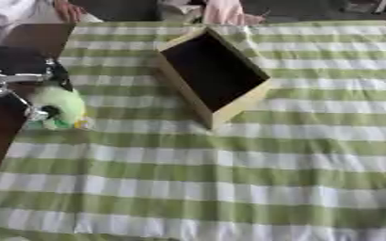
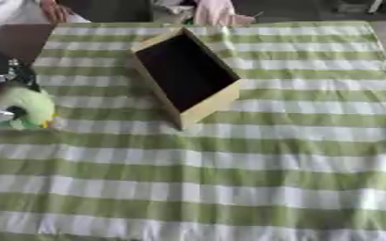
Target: Pick up objects on the table and place them in the box.
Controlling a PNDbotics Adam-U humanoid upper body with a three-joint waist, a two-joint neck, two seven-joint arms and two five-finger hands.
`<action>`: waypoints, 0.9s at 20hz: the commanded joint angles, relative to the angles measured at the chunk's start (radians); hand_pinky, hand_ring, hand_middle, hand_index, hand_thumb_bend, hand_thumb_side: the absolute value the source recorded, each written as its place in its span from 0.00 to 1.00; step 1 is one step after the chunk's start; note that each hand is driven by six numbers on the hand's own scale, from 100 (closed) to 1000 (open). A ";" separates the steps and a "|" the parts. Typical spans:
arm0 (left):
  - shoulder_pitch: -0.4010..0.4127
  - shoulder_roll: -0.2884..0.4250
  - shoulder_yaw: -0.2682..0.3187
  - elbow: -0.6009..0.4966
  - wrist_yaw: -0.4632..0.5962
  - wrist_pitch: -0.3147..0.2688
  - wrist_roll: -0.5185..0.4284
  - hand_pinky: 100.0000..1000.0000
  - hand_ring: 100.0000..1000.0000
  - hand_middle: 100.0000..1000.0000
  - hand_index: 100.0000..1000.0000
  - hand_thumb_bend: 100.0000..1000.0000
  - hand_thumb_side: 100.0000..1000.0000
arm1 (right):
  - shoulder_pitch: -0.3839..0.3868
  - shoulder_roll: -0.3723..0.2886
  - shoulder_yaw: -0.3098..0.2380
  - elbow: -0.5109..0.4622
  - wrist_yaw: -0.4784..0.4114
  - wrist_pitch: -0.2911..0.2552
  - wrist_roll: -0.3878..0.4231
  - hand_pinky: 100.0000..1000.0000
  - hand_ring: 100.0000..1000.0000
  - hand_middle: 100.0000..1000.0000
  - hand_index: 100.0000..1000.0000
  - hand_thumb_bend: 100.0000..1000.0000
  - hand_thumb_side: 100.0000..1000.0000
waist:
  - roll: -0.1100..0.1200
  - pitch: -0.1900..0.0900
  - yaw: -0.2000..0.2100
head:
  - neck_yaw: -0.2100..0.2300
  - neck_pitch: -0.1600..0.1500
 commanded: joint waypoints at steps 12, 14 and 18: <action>-0.441 -0.306 -0.030 0.197 0.015 -0.031 -0.040 0.27 0.53 0.48 0.65 0.00 0.00 | -0.020 -0.036 0.004 -0.002 0.002 -0.001 0.004 0.61 0.58 0.53 0.77 0.00 1.00 | 0.000 -0.023 -0.008 | 0.009 0.024; -0.477 -0.352 -0.028 0.231 0.000 -0.030 -0.033 0.27 0.53 0.47 0.65 0.00 0.00 | -0.021 -0.033 0.005 -0.002 0.002 0.000 0.006 0.61 0.58 0.53 0.77 0.00 1.00 | 0.001 -0.022 -0.011 | 0.011 0.024; -0.524 -0.440 -0.018 0.286 -0.024 -0.028 -0.019 0.26 0.52 0.46 0.64 0.00 0.05 | -0.023 -0.028 0.006 -0.004 -0.001 0.001 0.007 0.61 0.58 0.53 0.77 0.00 1.00 | -0.001 -0.020 -0.020 | 0.014 0.020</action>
